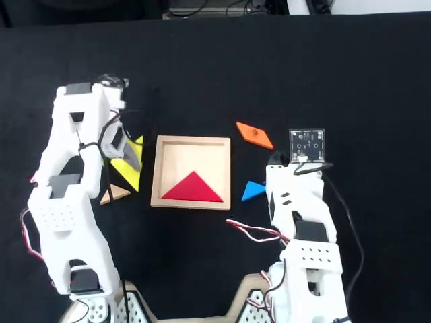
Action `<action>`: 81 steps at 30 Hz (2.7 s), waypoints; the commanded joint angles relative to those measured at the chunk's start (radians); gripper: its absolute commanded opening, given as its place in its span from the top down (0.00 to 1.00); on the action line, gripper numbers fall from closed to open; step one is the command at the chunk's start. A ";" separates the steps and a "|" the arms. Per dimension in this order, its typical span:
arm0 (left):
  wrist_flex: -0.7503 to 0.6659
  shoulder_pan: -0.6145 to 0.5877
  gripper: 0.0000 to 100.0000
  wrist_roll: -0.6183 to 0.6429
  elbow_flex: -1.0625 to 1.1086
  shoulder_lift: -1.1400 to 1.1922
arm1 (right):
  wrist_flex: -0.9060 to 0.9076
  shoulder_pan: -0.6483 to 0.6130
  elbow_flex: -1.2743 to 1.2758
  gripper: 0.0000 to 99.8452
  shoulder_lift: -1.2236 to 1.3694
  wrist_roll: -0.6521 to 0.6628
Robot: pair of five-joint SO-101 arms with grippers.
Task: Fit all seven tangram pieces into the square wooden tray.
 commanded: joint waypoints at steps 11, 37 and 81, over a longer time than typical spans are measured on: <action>0.063 -0.008 0.68 0.043 -0.209 0.080 | -0.014 -0.014 -0.013 0.99 -0.013 -0.002; 0.146 -0.030 0.68 -0.034 -0.410 0.167 | -0.015 -0.014 -0.013 0.99 -0.013 -0.002; 0.206 0.153 0.97 -0.034 -0.492 0.305 | -0.014 -0.015 -0.013 0.99 -0.016 -0.002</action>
